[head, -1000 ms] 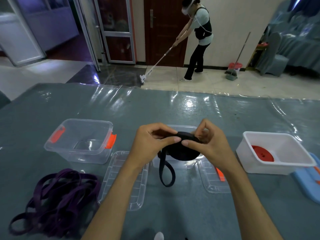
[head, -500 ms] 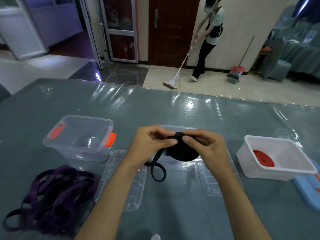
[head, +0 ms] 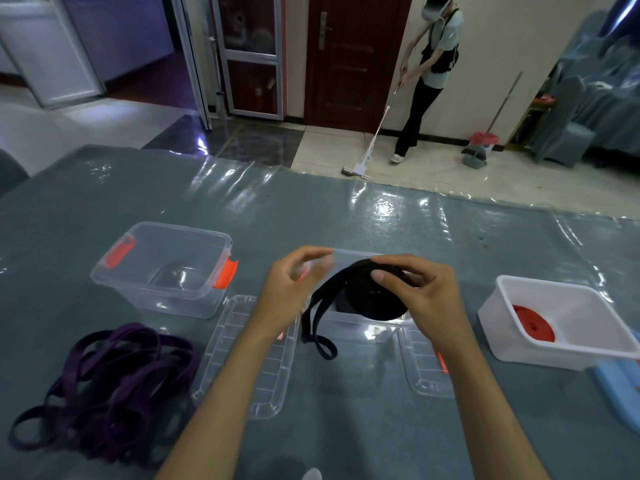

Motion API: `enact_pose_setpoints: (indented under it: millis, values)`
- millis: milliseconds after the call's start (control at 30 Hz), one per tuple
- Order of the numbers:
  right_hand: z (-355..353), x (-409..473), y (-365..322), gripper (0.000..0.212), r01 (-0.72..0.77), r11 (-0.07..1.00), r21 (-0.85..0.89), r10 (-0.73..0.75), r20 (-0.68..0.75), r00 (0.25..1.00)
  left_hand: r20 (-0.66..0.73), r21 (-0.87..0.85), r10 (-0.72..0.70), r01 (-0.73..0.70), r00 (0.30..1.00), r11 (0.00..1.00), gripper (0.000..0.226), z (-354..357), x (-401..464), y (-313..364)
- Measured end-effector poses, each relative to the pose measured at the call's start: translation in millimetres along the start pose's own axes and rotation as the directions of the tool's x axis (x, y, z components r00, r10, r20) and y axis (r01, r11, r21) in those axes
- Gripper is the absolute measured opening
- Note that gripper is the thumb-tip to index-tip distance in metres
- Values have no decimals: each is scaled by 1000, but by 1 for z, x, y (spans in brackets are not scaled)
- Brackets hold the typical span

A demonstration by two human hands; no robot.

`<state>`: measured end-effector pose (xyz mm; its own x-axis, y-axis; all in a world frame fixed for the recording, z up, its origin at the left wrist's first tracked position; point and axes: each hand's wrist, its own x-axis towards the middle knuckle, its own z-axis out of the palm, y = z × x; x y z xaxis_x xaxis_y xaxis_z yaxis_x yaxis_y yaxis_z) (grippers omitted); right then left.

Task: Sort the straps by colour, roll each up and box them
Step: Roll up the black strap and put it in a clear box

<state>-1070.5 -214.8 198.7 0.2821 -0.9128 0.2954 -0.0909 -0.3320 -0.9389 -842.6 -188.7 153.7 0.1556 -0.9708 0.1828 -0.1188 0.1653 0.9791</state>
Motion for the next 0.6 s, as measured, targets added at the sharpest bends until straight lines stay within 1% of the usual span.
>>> enact_pose_setpoints:
  millis: [67, 100, 133, 167, 200, 233, 267, 300, 367, 467, 533, 600]
  values:
    - [0, -2, 1, 23, -1, 1000, 16, 1, -29, 1000, -144, 59, -48, 57, 988, 997, 36, -7, -4, -30]
    - [-1, -3, 1, 23, -2, 1000, 23, 2, -39, 999, -184, 81, -102, 118, 978, 990, 34, -9, -6, -46]
    - [0, -5, 1, 23, -6, 999, 35, 8, -49, 999, -175, 90, -173, 191, 969, 978, 29, -12, -8, -63]
    - [0, -6, 0, 23, -16, 998, 54, 19, -59, 998, -111, 108, -248, 260, 962, 959, 32, -13, -11, -79]
    - [1, -7, -2, 23, -24, 997, 78, 30, -68, 997, -31, 127, -299, 301, 954, 945, 48, -12, -15, -93]
    - [2, -8, -3, 23, -29, 995, 99, 37, -74, 997, 39, 147, -326, 317, 945, 937, 64, -10, -20, -101]
    - [3, -8, -4, 23, -30, 993, 113, 39, -78, 996, 82, 161, -338, 323, 937, 933, 72, -7, -24, -107]
    - [3, -8, -5, 23, -30, 992, 119, 39, -79, 996, 96, 154, -342, 326, 935, 933, 73, -3, -28, -111]
    - [3, -8, -6, 23, -23, 992, 123, 33, -82, 996, 109, 103, -340, 329, 934, 939, 60, 0, -31, -115]
    - [-2, -8, -8, 23, -22, 992, 123, 34, -102, 994, 185, 57, -336, 332, 923, 942, 35, 3, -30, -119]
    - [-5, -8, -9, 24, -16, 992, 126, 32, -120, 992, 188, 6, -353, 358, 916, 934, 30, 6, -33, -118]
    - [-8, -8, -10, 25, -10, 989, 149, 29, -128, 991, 173, -66, -408, 424, 896, 903, 31, 12, -34, -119]
